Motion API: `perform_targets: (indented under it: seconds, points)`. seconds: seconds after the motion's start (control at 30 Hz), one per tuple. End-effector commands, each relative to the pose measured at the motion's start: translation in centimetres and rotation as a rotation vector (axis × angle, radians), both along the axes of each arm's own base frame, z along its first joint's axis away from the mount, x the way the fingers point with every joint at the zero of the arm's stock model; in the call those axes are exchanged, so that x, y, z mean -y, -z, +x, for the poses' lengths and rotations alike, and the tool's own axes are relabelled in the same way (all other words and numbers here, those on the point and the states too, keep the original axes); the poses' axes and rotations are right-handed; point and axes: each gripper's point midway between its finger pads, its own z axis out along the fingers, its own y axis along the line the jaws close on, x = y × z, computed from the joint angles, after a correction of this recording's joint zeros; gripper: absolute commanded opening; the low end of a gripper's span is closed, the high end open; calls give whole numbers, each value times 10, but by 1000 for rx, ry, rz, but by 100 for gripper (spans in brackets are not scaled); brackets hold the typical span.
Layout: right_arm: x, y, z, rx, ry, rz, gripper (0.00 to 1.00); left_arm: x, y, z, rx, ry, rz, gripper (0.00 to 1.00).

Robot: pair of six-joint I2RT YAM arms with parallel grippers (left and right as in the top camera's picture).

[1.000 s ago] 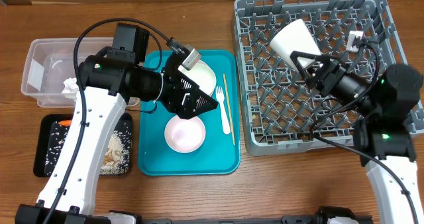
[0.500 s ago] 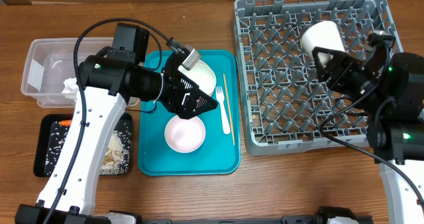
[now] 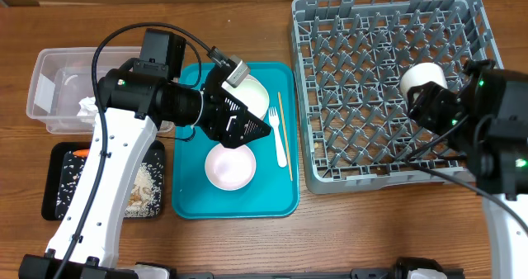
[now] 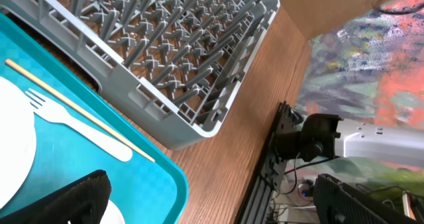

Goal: Sort waste into correct bins and load items into the dishwasher
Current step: 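Carry the cup with the right gripper over the grey rack, inverting it, then lower the inverted cup into the rack and release it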

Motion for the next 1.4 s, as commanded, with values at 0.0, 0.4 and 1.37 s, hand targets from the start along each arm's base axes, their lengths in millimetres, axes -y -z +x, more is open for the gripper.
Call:
perform_targets:
  seconds: [0.0, 0.4, 1.37]
  points:
    - [13, -27, 0, -8, 19, -80, 42, 1, -4, 2, 13, 1, -3, 100]
    - [22, 24, -16, -446, -36, -132, 47, 1, -4, 2, 13, 1, -3, 100]
    - [21, 99, -43, -695, -50, -111, 38, 1, -4, 2, 13, 1, -3, 100]
